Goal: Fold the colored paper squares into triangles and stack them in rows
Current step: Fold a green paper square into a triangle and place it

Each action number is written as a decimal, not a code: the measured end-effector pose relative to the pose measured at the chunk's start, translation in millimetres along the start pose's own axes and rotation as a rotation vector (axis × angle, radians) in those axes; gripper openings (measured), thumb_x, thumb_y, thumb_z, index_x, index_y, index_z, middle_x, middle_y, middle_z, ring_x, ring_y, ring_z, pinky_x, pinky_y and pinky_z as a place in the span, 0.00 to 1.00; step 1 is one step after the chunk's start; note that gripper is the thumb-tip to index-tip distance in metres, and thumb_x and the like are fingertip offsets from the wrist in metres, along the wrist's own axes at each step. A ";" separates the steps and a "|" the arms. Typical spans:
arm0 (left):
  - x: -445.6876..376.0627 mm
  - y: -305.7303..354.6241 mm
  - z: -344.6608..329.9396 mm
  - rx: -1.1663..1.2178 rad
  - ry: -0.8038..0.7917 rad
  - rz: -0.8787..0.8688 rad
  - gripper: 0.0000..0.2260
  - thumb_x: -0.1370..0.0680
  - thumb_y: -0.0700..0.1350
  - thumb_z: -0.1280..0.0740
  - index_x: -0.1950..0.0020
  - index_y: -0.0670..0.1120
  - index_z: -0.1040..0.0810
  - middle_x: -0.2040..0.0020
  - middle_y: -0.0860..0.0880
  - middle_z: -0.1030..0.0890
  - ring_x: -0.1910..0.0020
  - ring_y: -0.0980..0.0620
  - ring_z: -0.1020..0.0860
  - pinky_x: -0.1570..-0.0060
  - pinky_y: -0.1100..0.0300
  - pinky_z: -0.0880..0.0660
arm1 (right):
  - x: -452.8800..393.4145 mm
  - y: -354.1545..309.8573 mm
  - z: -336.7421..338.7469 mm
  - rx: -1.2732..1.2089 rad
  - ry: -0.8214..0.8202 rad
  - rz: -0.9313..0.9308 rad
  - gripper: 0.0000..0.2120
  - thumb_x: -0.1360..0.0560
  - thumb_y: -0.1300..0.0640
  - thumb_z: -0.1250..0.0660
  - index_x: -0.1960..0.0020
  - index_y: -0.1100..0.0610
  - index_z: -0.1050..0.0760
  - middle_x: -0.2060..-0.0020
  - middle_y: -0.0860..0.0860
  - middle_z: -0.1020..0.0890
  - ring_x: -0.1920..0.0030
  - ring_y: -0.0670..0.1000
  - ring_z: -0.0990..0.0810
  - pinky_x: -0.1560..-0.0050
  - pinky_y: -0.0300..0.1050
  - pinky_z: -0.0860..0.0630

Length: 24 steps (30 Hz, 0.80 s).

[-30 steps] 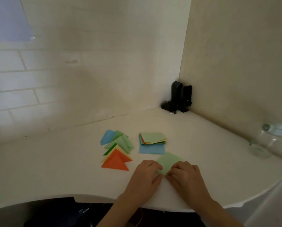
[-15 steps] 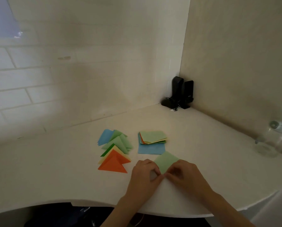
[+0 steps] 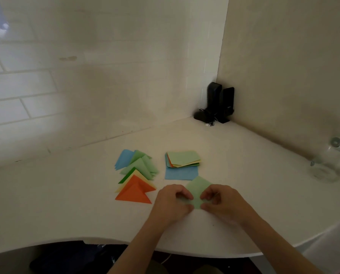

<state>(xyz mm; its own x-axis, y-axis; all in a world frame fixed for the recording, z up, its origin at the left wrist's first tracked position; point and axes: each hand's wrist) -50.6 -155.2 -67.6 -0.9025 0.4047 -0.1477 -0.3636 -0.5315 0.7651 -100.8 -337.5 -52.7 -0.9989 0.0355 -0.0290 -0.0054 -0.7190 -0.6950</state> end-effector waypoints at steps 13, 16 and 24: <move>23.2 -6.6 14.2 -0.021 -0.079 -0.227 0.18 0.35 0.44 0.36 0.46 0.56 0.24 0.49 0.58 0.25 0.49 0.60 0.30 0.49 0.72 0.36 | 13.2 -9.3 -9.1 0.262 -0.022 0.054 0.02 0.25 0.46 0.36 0.57 0.42 0.27 0.57 0.42 0.31 0.54 0.44 0.29 0.46 0.45 0.31; 25.1 -10.7 11.6 -0.165 0.014 -0.351 0.17 0.35 0.45 0.37 0.47 0.52 0.22 0.50 0.58 0.24 0.48 0.56 0.29 0.46 0.66 0.34 | 16.5 -10.6 3.2 0.199 -0.088 0.135 0.03 0.25 0.50 0.35 0.57 0.47 0.26 0.59 0.42 0.30 0.59 0.39 0.30 0.52 0.37 0.32; 31.2 1.9 0.5 -0.398 0.128 -0.405 0.09 0.28 0.50 0.40 0.58 0.53 0.21 0.59 0.56 0.21 0.59 0.54 0.26 0.61 0.59 0.31 | 26.0 6.8 16.4 0.142 0.013 0.222 0.12 0.34 0.37 0.41 0.56 0.40 0.27 0.57 0.36 0.23 0.52 0.37 0.23 0.47 0.40 0.27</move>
<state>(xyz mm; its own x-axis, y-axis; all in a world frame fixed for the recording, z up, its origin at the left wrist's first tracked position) -79.3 -143.1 -70.4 -0.6850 0.5538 -0.4733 -0.7221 -0.6020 0.3408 -127.5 -352.9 -46.4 -0.9758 -0.1254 -0.1790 0.2061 -0.8003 -0.5630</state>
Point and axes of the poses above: each hand's wrist, its own x-axis away from the middle knuckle, its own z-axis out of the back of the hand, y = z × x
